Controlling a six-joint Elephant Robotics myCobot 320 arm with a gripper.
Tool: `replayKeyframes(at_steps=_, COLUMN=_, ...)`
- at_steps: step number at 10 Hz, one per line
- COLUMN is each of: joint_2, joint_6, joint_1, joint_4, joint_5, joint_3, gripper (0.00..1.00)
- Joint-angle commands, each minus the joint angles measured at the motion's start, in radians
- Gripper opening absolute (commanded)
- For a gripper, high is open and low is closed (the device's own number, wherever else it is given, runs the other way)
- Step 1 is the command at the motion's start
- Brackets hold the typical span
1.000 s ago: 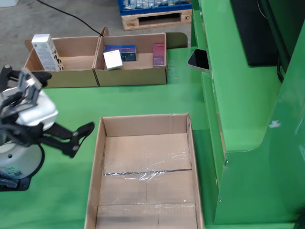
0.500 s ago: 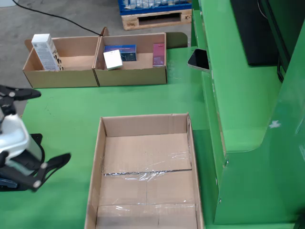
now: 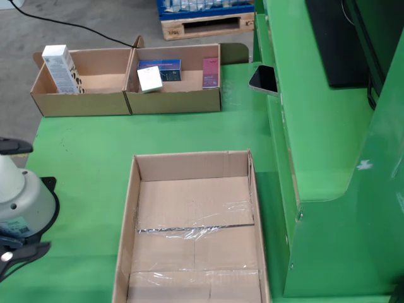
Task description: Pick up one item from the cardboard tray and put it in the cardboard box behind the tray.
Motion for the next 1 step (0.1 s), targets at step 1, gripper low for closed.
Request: replayKeyframes(at_steps=1, joint_2=0.023, joint_6=0.004, joint_1=-0.095, joint_4=0.008, joint_5=0.020, joint_3=0.017, gripper=1.00)
